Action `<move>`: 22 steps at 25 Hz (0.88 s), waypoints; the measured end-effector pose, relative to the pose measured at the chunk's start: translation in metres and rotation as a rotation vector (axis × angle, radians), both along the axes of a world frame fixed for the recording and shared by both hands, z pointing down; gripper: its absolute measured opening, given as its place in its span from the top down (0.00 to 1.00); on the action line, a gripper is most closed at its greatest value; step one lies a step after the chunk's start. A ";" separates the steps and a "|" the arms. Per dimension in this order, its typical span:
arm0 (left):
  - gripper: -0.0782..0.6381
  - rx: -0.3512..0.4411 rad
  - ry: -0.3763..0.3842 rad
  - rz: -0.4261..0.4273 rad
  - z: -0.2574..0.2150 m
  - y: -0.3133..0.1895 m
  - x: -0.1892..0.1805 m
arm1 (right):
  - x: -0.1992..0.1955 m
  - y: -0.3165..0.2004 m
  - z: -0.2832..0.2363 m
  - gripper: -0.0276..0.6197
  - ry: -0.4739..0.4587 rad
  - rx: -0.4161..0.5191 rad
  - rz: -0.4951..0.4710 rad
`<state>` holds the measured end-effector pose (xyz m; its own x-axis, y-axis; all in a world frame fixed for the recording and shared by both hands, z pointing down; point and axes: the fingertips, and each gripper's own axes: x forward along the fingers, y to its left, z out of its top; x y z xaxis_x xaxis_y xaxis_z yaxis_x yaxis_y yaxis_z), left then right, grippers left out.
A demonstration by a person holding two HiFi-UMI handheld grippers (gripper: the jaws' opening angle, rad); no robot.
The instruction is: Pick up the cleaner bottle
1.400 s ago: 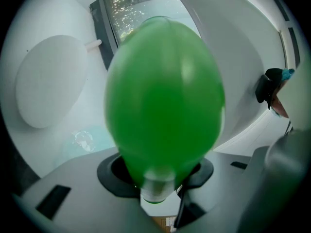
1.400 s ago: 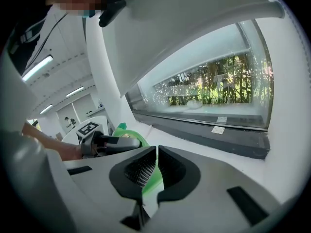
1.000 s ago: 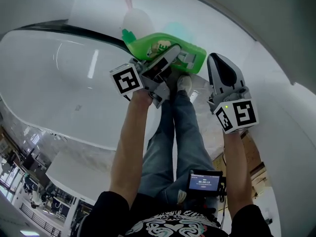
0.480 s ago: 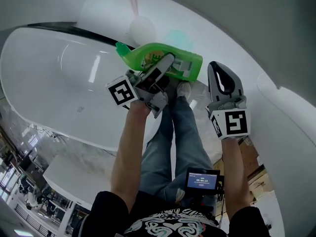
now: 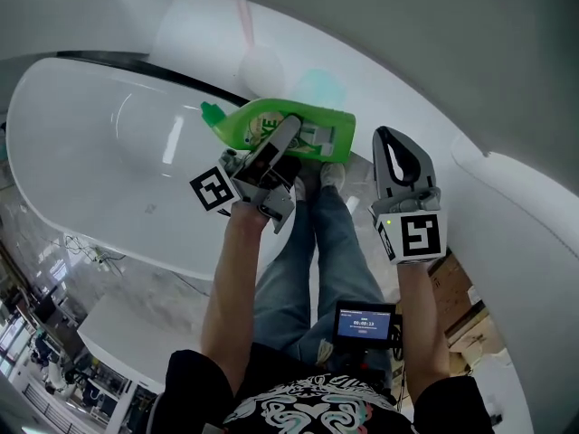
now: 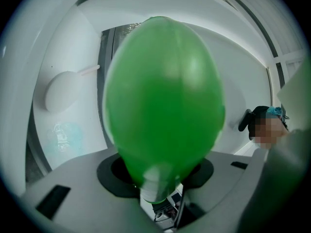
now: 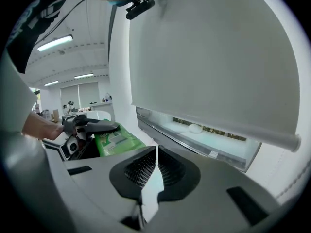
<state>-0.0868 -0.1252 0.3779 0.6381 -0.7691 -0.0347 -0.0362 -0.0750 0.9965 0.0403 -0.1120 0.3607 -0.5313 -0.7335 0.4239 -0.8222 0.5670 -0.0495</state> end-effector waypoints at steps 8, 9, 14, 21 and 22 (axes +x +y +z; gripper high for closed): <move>0.62 -0.034 0.048 -0.039 0.000 0.002 -0.002 | 0.006 -0.005 -0.003 0.91 0.000 0.015 -0.003; 0.62 -0.028 0.051 -0.044 -0.001 0.002 -0.002 | 0.007 -0.006 -0.003 0.91 0.002 0.023 -0.007; 0.62 -0.024 0.077 -0.069 -0.002 0.000 -0.001 | 0.016 -0.002 0.008 0.91 -0.008 0.012 0.026; 0.62 -0.023 0.113 -0.071 -0.004 0.000 -0.001 | 0.021 -0.003 0.019 0.91 -0.033 0.013 0.052; 0.62 -0.022 0.117 -0.071 -0.004 -0.001 -0.001 | 0.022 -0.004 0.018 0.91 -0.034 0.018 0.053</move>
